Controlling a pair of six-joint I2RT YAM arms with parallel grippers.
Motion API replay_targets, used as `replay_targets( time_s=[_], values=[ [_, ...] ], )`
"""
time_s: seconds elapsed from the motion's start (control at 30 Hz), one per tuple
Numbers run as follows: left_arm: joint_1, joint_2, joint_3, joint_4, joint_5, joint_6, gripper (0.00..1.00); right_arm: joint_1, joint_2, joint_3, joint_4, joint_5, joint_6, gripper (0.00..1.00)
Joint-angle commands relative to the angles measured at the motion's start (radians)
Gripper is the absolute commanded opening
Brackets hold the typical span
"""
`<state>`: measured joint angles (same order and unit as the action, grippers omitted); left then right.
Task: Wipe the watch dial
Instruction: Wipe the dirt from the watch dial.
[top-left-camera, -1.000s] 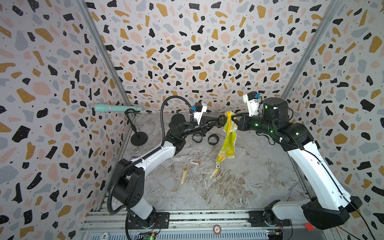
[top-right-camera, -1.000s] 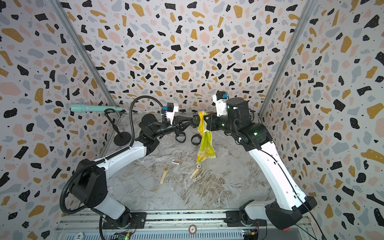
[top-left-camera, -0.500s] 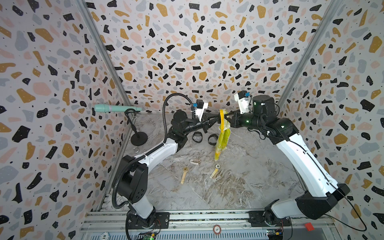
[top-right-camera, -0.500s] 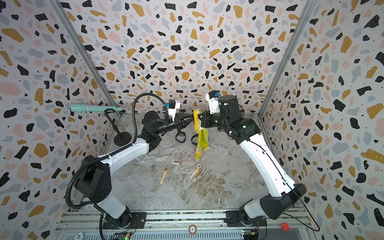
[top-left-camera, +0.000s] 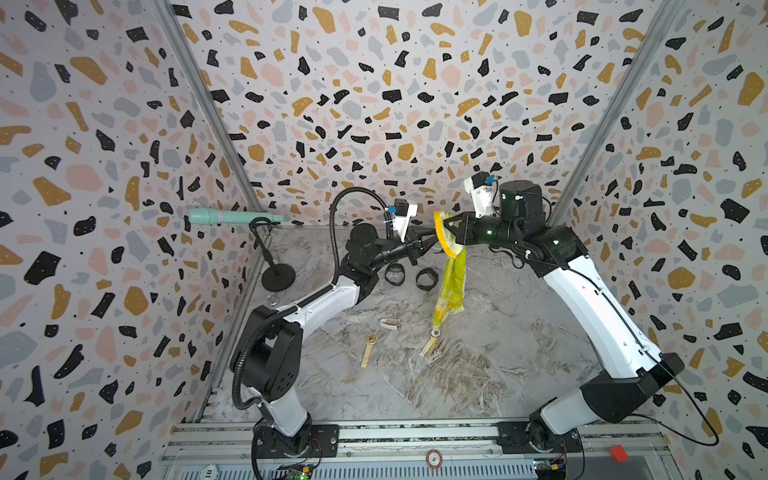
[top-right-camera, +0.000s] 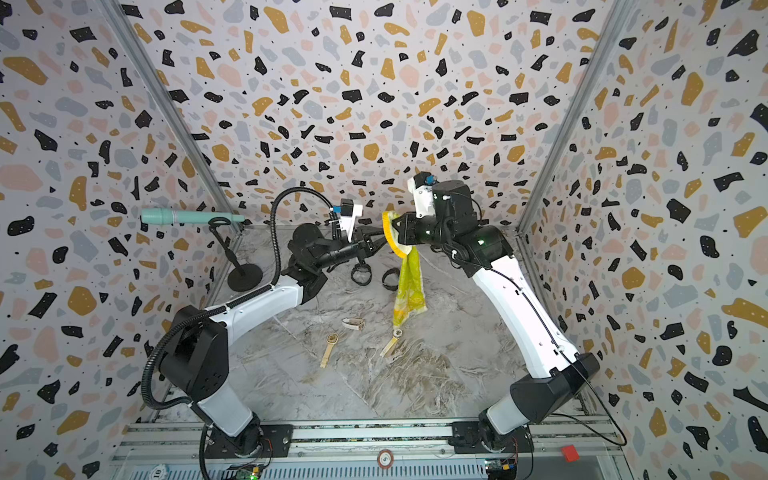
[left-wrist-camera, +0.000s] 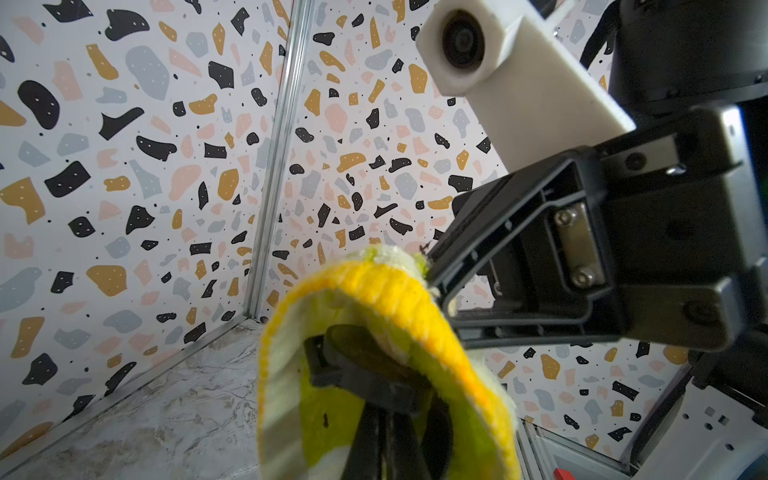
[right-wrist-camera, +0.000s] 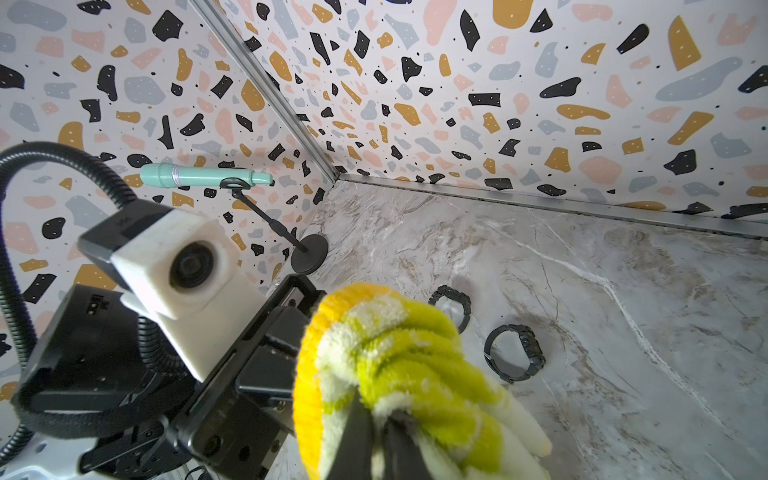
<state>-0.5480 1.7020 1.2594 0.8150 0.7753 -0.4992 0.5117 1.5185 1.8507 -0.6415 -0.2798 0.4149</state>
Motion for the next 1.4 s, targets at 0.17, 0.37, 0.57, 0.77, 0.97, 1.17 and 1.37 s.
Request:
replay_targets(
  time_s=[0.17, 0.37, 0.57, 0.77, 0.97, 1.17, 1.37],
  values=[
    [-0.033, -0.051, 0.045, 0.179, 0.073, -0.030, 0.00, -0.044, -0.011, -0.042, 0.019, 0.012, 0.027, 0.00],
    [-0.033, -0.062, 0.042, 0.186, 0.082, -0.038, 0.00, -0.082, -0.060, -0.093, 0.010, 0.033, 0.030, 0.00],
    [-0.032, -0.071, 0.016, 0.194, 0.093, -0.035, 0.00, -0.164, -0.128, -0.112, -0.025, 0.034, 0.016, 0.00],
    [-0.026, -0.080, 0.004, 0.169, 0.097, -0.018, 0.00, -0.227, -0.178, -0.120, -0.064, 0.030, -0.005, 0.00],
    [-0.024, -0.101, 0.006, 0.070, 0.091, 0.061, 0.00, -0.264, -0.217, -0.150, -0.072, 0.019, -0.010, 0.00],
    [-0.010, -0.122, -0.024, -0.085, 0.054, 0.142, 0.00, -0.282, -0.247, -0.191, -0.072, 0.013, -0.012, 0.00],
    [0.053, -0.114, -0.082, -0.224, 0.003, 0.143, 0.00, -0.288, -0.268, -0.239, -0.062, 0.009, -0.017, 0.00]
  ],
)
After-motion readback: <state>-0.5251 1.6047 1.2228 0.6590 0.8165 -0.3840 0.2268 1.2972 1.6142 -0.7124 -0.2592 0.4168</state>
